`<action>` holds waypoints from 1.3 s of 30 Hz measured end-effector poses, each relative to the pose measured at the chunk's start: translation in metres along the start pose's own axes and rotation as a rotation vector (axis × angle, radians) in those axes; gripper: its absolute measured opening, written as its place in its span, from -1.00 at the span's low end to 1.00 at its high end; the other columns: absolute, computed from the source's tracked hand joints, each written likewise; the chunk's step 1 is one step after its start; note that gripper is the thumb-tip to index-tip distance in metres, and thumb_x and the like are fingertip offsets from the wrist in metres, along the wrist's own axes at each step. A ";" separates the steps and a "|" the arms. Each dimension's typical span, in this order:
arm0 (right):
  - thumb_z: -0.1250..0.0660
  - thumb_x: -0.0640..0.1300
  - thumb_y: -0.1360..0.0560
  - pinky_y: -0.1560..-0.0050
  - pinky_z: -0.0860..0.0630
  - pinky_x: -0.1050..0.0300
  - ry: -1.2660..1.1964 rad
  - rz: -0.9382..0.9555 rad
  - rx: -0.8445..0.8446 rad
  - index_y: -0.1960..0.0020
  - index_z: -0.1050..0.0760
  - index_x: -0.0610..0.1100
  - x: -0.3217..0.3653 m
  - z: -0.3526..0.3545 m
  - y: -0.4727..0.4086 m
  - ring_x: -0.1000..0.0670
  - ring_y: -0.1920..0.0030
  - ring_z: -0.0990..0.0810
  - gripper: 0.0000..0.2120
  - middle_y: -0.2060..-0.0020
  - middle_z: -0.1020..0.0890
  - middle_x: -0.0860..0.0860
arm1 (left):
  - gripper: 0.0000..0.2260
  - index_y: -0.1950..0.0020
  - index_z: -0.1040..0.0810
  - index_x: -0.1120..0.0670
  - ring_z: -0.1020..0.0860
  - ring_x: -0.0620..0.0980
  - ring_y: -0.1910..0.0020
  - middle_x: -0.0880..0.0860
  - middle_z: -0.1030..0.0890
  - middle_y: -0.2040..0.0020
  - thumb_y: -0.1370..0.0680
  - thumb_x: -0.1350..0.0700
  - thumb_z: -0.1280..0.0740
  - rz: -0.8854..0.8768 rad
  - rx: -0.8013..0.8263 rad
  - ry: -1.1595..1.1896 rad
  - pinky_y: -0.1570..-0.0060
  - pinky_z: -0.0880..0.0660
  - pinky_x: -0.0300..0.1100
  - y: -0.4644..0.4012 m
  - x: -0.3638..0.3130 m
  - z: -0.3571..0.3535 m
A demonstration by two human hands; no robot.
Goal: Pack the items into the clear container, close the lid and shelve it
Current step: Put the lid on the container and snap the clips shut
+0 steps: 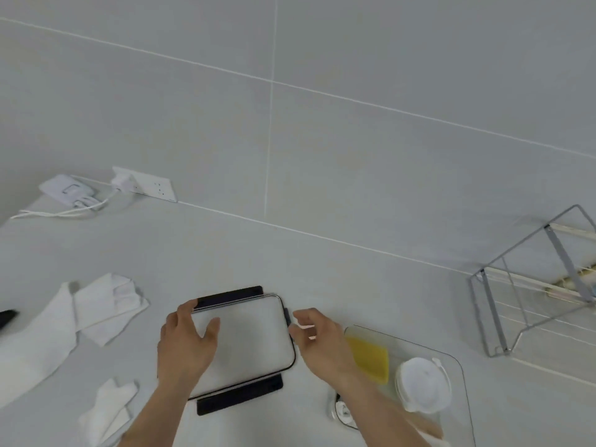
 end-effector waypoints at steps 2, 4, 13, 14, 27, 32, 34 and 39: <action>-0.32 0.05 -0.58 -0.17 -0.49 0.21 0.020 -0.057 0.080 -0.39 -0.44 0.00 0.001 -0.021 -0.010 0.10 -0.22 -0.54 -0.61 -0.23 -0.57 0.12 | -0.47 -0.41 -0.33 0.06 -0.38 0.23 -0.29 0.20 -0.45 -0.30 -0.49 -0.02 -0.39 0.106 0.019 0.014 -0.21 -0.39 0.18 -0.002 0.027 0.006; -0.31 0.06 -0.59 -0.30 -0.43 0.14 0.026 -0.130 0.149 -0.49 -0.32 -0.02 -0.002 -0.038 -0.019 0.03 -0.36 -0.45 -0.49 -0.39 -0.48 0.04 | -0.44 -0.42 -0.31 0.06 -0.38 0.25 -0.28 0.21 -0.43 -0.30 -0.48 -0.02 -0.40 0.205 0.037 0.025 -0.20 -0.40 0.21 -0.003 0.049 0.010; -0.41 0.00 -0.52 -0.26 -0.43 0.08 -0.115 -0.411 0.178 -0.56 -0.11 0.00 -0.037 -0.069 -0.041 -0.06 -0.30 -0.47 -0.27 -0.40 -0.39 -0.05 | -0.39 -0.43 -0.24 0.06 -0.42 0.24 -0.22 0.19 -0.53 -0.19 -0.45 -0.03 -0.39 0.417 0.131 0.051 -0.07 -0.45 0.15 -0.013 0.102 0.004; -0.42 -0.02 -0.52 -0.27 -0.44 0.06 -0.105 -0.422 0.142 -0.56 -0.13 -0.01 -0.041 -0.069 -0.044 -0.08 -0.32 -0.46 -0.28 -0.40 -0.38 -0.07 | -0.41 -0.42 -0.26 0.07 -0.43 0.24 -0.21 0.18 -0.54 -0.18 -0.45 -0.02 -0.39 0.429 0.132 0.058 -0.06 -0.45 0.14 -0.016 0.105 0.002; -0.20 -0.29 -0.51 0.10 -0.58 0.07 0.207 -0.436 -0.063 -0.09 -0.54 -0.18 -0.073 -0.066 -0.050 -0.09 0.05 -0.63 -0.78 0.06 -0.65 -0.08 | -0.78 -0.13 -0.53 0.02 -0.53 0.20 0.08 0.09 -0.62 0.10 -0.50 0.16 -0.26 0.442 0.055 0.036 0.09 -0.47 -0.01 -0.017 0.111 0.004; -0.18 -0.28 -0.52 0.16 -0.59 0.06 0.000 -0.417 -0.131 0.02 -0.58 -0.11 -0.051 -0.040 -0.054 -0.06 0.15 -0.62 -0.78 0.15 -0.67 -0.04 | -0.76 -0.16 -0.57 0.06 -0.52 0.23 0.08 0.13 -0.62 0.09 -0.53 0.16 -0.23 0.436 -0.058 0.194 0.03 -0.48 0.05 -0.018 0.092 0.017; -0.21 -0.25 -0.53 0.10 -0.65 -0.05 -0.146 -0.372 -0.172 0.10 -0.59 -0.06 -0.040 -0.017 -0.056 -0.08 0.18 -0.64 -0.79 0.18 -0.69 -0.04 | -0.76 -0.16 -0.57 0.04 -0.52 0.23 0.04 0.11 -0.62 0.02 -0.52 0.13 -0.24 0.407 -0.095 0.307 0.00 -0.47 0.06 -0.023 0.071 0.022; -0.25 -0.26 -0.59 0.12 -0.65 -0.02 -0.412 -0.257 -0.222 0.01 -0.60 -0.09 -0.022 0.072 -0.044 -0.05 0.16 -0.64 -0.83 0.12 -0.71 -0.09 | -0.78 -0.06 -0.60 -0.06 -0.60 0.18 0.05 0.06 -0.67 -0.01 -0.51 0.18 -0.25 0.211 -0.084 0.562 -0.06 -0.49 0.07 -0.027 -0.019 0.026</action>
Point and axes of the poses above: each hand's wrist, its own y-axis away from the middle knuckle, its own z-axis out of the back of the hand, x = y × z, the point moved 7 cm from there along -y, towards the middle knuckle
